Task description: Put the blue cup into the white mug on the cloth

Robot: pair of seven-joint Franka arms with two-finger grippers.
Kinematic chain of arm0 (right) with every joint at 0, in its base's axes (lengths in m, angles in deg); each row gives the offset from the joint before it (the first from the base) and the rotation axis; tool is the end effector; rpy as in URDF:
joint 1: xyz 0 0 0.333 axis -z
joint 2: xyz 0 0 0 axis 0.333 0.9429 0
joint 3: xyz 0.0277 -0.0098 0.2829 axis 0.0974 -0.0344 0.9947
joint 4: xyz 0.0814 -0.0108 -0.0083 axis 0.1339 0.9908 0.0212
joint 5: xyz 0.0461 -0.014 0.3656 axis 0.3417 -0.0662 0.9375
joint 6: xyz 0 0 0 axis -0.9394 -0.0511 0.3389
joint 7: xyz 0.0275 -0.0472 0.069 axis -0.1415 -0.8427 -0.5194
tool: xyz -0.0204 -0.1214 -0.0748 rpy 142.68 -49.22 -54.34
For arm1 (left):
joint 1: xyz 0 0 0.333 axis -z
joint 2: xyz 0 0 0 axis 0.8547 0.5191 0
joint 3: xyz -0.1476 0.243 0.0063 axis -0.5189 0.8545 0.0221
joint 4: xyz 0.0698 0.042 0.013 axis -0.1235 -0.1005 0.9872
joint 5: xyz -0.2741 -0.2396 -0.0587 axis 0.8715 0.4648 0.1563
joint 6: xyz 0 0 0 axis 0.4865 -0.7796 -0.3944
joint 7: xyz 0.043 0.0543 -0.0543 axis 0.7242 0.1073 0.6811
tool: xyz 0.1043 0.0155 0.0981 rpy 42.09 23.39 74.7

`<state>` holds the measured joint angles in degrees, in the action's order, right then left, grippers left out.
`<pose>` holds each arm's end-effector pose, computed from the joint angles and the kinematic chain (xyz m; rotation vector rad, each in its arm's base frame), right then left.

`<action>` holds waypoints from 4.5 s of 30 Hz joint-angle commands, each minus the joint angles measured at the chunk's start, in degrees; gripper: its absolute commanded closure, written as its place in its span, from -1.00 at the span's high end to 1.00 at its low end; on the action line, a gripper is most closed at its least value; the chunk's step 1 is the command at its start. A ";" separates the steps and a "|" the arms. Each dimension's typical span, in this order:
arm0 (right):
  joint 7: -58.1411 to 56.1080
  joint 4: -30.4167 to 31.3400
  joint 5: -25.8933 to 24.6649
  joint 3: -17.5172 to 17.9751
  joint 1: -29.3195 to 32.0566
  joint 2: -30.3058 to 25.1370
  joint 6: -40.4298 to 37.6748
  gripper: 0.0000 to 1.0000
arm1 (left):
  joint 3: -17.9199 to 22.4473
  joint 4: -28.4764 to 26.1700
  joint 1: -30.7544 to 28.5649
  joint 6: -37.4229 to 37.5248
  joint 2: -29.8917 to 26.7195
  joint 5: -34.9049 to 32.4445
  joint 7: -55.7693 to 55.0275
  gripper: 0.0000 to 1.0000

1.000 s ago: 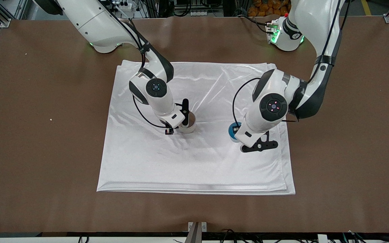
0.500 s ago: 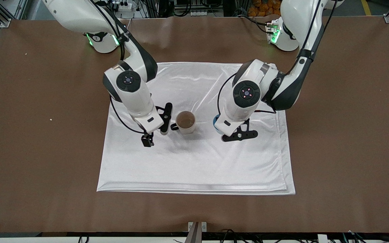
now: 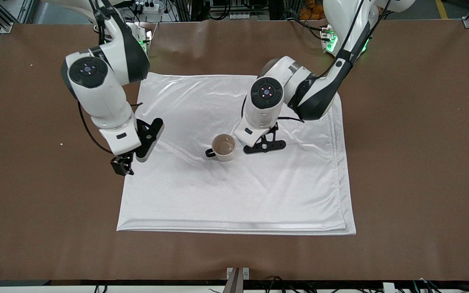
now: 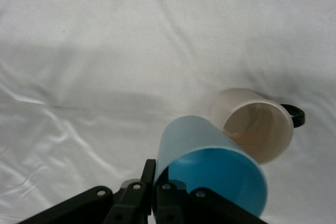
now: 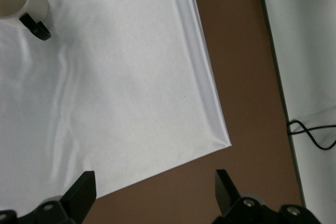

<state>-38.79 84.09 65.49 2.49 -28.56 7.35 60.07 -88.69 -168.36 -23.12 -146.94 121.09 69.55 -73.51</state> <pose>0.5808 0.2210 0.4113 2.3660 1.7322 0.2095 0.4864 -0.4461 0.3124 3.1207 0.1930 -0.1923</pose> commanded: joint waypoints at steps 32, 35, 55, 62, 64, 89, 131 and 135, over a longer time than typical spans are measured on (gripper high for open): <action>0.32 -6.51 8.35 0.37 19.30 -10.21 -18.93 1.00 | -1.64 1.17 5.00 -8.95 5.44 -0.63 -4.50 -1.00; 1.11 -7.22 8.36 0.37 19.83 -10.12 -20.34 1.00 | -1.46 1.17 5.00 -10.01 5.97 -0.63 -4.50 -1.00; 23.59 -10.38 8.62 0.63 19.74 -9.85 -25.44 1.00 | -1.28 1.17 4.82 -13.17 7.37 -0.89 -4.50 -1.00; 33.09 -10.73 8.88 0.98 19.30 -9.85 -27.02 1.00 | -0.32 1.08 4.65 -13.62 7.73 -0.89 -4.41 -1.00; 35.55 -11.43 8.88 1.07 19.21 -9.85 -27.90 1.00 | -0.14 1.08 4.56 -13.62 7.90 -0.98 -4.32 -1.00; 46.72 -13.81 11.87 0.63 18.07 -10.12 -29.93 1.00 | 1.44 1.08 4.56 -15.02 9.92 -0.89 -3.71 -0.76; 43.12 -8.80 14.51 -10.00 15.79 -12.93 -30.19 1.00 | 4.96 0.90 -7.39 -10.11 5.18 -1.86 9.99 1.00; 43.12 -8.80 14.51 -11.32 14.82 -13.02 -30.37 1.00 | 4.96 0.90 -11.17 -8.61 4.04 -1.86 14.74 1.00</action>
<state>4.86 73.43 79.05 -6.61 -12.16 -3.49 29.67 -83.32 -166.84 -30.53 -157.78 127.09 69.04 -63.27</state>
